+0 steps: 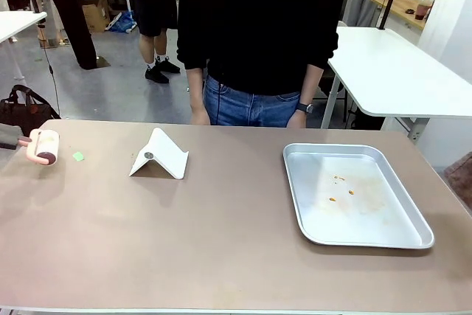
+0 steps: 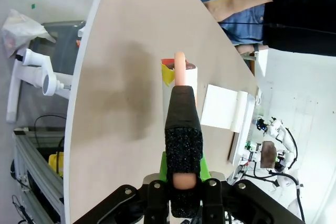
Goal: Clean the surface of the table.
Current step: If a person points to the right, clean the right side of the table with your right hand, and if they point to the left, clean the left side with your left hand.
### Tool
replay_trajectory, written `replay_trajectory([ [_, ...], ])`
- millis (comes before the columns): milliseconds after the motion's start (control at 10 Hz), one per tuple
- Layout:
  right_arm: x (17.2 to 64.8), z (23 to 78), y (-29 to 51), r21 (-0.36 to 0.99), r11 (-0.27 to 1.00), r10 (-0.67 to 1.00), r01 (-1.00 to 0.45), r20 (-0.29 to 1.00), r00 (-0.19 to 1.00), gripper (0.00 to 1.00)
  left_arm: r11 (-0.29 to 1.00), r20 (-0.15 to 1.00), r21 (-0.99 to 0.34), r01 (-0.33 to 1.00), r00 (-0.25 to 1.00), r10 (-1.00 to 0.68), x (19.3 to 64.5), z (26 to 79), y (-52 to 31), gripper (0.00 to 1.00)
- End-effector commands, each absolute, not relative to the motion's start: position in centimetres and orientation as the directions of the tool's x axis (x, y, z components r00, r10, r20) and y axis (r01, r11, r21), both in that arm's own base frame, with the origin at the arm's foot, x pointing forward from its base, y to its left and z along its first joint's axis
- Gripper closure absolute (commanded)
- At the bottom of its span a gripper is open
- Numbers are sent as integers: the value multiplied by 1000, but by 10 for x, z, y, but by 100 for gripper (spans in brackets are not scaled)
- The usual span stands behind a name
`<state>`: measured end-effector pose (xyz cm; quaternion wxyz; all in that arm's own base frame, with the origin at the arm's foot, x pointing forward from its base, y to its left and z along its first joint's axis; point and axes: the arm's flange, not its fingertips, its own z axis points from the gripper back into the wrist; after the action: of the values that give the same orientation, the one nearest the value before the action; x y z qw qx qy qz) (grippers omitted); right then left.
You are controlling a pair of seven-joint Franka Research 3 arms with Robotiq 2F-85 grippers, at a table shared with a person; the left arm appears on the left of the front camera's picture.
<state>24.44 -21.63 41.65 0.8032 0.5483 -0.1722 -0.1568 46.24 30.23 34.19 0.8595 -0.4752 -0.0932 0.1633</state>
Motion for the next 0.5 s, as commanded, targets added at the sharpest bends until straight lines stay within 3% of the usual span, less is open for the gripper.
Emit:
replay_trajectory([
  [0,243,418,-216,937,345,-436,49,114,893,100,510,-5,-834,-208,929,370,464,345,298,78],
  [400,243,418,-216,937,345,-436,49,114,893,100,555,3,-806,-206,937,351,470,322,280,78],
])
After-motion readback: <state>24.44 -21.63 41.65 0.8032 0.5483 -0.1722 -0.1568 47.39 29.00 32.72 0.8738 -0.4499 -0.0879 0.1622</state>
